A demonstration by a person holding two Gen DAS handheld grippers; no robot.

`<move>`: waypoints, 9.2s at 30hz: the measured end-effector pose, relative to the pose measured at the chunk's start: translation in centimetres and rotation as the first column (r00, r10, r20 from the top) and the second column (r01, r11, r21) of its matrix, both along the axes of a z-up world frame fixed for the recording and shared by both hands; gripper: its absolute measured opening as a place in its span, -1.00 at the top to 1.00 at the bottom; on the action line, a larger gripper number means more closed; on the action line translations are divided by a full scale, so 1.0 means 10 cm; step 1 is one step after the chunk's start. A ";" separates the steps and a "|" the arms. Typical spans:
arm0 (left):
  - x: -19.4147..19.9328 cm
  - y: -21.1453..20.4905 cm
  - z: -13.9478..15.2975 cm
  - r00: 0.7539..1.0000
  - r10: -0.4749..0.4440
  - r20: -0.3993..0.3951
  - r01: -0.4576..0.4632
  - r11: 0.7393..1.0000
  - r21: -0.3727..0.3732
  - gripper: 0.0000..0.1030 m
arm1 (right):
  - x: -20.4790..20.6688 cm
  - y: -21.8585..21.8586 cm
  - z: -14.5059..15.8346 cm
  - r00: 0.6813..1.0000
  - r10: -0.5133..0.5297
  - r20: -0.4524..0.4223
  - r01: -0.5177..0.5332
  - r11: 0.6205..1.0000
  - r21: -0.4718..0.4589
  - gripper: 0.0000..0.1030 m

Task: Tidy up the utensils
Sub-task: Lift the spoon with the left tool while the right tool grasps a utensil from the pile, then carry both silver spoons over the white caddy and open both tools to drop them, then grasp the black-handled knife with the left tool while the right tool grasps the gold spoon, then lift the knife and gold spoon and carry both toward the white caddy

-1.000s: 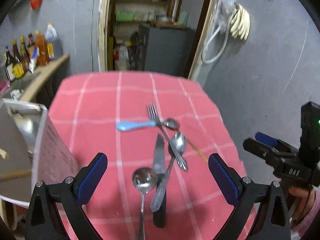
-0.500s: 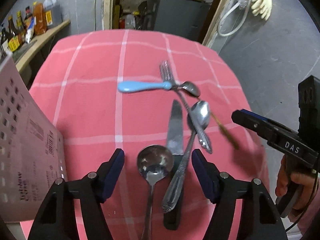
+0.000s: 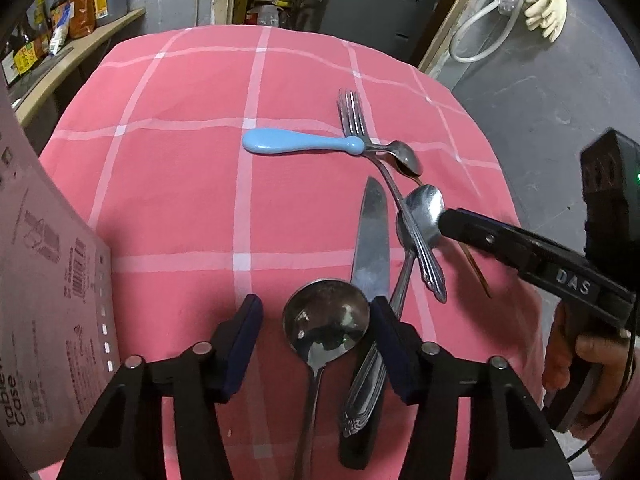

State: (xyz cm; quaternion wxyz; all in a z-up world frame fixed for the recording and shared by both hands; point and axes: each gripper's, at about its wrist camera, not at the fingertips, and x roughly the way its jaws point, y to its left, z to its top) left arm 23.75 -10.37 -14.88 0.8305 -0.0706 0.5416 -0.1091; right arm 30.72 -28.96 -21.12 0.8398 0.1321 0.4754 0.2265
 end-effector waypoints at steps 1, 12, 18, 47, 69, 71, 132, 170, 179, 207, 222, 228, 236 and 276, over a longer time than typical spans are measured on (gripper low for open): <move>0.01 0.00 0.00 1.000 -0.003 -0.002 0.003 1.000 -0.007 0.11 | 0.04 0.04 0.01 1.000 0.012 -0.005 -0.012 1.000 -0.005 0.46; 0.02 0.06 0.01 0.999 0.012 -0.043 -0.015 0.996 -0.083 0.21 | 0.19 0.07 -0.02 0.998 0.009 -0.055 -0.010 1.000 -0.012 0.77; -0.03 0.03 0.05 0.999 -0.005 -0.041 0.001 0.996 -0.090 0.21 | 0.15 -0.01 -0.11 0.997 -0.035 -0.075 0.037 0.999 0.038 0.87; -0.32 -0.03 0.71 0.977 -0.034 0.212 0.042 0.999 -0.034 0.22 | -0.53 -0.20 0.77 0.964 -0.174 0.201 0.187 0.981 -0.048 0.97; -0.44 0.29 1.76 0.898 0.026 0.440 0.001 0.998 -0.062 0.23 | -0.98 -0.03 1.78 0.876 -0.222 0.428 0.252 0.968 -0.013 0.97; -0.45 0.36 1.86 0.891 0.035 0.454 -0.007 0.998 -0.064 0.23 | -0.98 0.04 1.87 0.867 -0.218 0.448 0.246 0.969 -0.003 0.97; -0.60 1.88 1.64 0.880 0.217 0.423 -0.156 0.972 -0.174 -0.16 | -1.08 1.78 2.00 0.876 0.047 0.480 0.018 0.991 -0.130 0.31; -0.31 -0.10 1.25 0.910 -0.015 0.415 0.004 1.000 0.026 -1.00 | -0.94 -0.70 1.31 0.905 -0.261 0.335 0.328 0.931 -0.161 -0.97; -0.07 -0.20 0.72 0.969 -0.013 0.248 -0.005 0.997 0.072 -0.84 | -0.57 -0.68 0.76 0.959 -0.185 0.215 0.222 0.962 -0.162 -0.78; -0.15 -0.41 0.02 0.997 -0.060 -0.040 0.064 0.992 0.113 0.40 | -0.04 -0.14 0.07 0.999 -0.010 0.034 0.015 0.990 -0.138 0.18; -0.09 -0.39 0.04 1.000 -0.006 -0.030 0.010 0.990 0.138 0.71 | 0.10 0.01 0.02 1.000 -0.009 -0.003 0.008 0.982 -0.190 0.58; 0.05 -0.34 0.02 0.998 0.049 -0.038 -0.043 0.991 0.129 0.71 | 0.23 0.10 0.04 1.000 0.001 -0.006 -0.003 0.976 -0.217 0.58; 0.11 -0.23 0.00 0.995 0.092 -0.045 -0.086 0.990 0.113 0.72 | 0.27 0.33 0.07 1.000 0.020 0.000 -0.019 0.925 -0.379 0.85; -0.65 0.04 0.55 1.000 0.016 0.006 -0.015 0.988 -0.156 0.84 | -0.83 -0.36 0.52 0.973 -0.220 -0.071 0.228 0.965 0.128 0.94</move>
